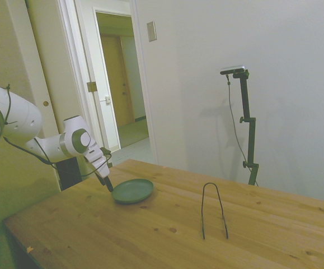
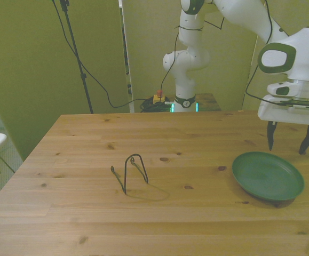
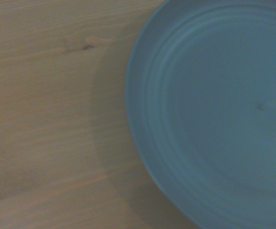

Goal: Load the plate

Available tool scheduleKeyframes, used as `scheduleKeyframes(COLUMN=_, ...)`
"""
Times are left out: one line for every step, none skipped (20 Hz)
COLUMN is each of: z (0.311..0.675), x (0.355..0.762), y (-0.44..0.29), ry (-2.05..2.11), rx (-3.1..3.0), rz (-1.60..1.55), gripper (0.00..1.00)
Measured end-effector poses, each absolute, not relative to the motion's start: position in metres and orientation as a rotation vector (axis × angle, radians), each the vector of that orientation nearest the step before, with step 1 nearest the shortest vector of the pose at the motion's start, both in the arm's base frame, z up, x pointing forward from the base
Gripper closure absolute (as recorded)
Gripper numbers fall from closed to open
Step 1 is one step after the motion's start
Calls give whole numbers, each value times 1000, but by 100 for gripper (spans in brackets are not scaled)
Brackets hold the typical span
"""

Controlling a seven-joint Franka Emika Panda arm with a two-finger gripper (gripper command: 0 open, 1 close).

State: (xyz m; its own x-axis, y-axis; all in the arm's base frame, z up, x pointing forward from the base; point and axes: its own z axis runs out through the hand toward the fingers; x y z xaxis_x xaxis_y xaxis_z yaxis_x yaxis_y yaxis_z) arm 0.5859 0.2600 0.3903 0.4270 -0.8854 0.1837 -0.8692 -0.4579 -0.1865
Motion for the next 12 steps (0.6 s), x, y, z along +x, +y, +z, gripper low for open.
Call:
scheduleKeyframes(z=391, x=592, y=267, ry=1609, rx=-2599, rz=-394, gripper=0)
scheduleKeyframes(z=393, x=599, y=273, ry=1616, rx=-2597, rz=-395, gripper=0)
scheduleKeyframes(z=392, x=604, y=278, ry=1620, rx=-2598, rz=-399, gripper=0)
scheduleKeyframes(z=391, x=610, y=281, ry=1625, rx=-2602, rz=-404, gripper=0)
scheduleKeyframes(z=388, x=614, y=284, ry=1628, rx=-2611, rz=-413, gripper=0)
scheduleKeyframes(z=385, x=619, y=286, ry=1627, rx=-2620, rz=-427, gripper=0)
scheduleKeyframes(z=381, x=623, y=288, ry=1630, rx=-2632, rz=-437, gripper=0)
scheduleKeyframes(z=379, x=626, y=289, ry=1635, rx=-2643, rz=-444, gripper=0)
scheduleKeyframes(z=377, x=630, y=290, ry=1641, rx=-2653, rz=-451, gripper=0)
scheduleKeyframes(z=377, x=632, y=290, ry=1647, rx=-2663, rz=-457, gripper=0)
scheduleKeyframes(z=378, x=633, y=290, ry=1652, rx=-2675, rz=-468, gripper=0)
scheduleKeyframes(z=379, x=634, y=290, ry=1657, rx=-2686, rz=-478, gripper=0)
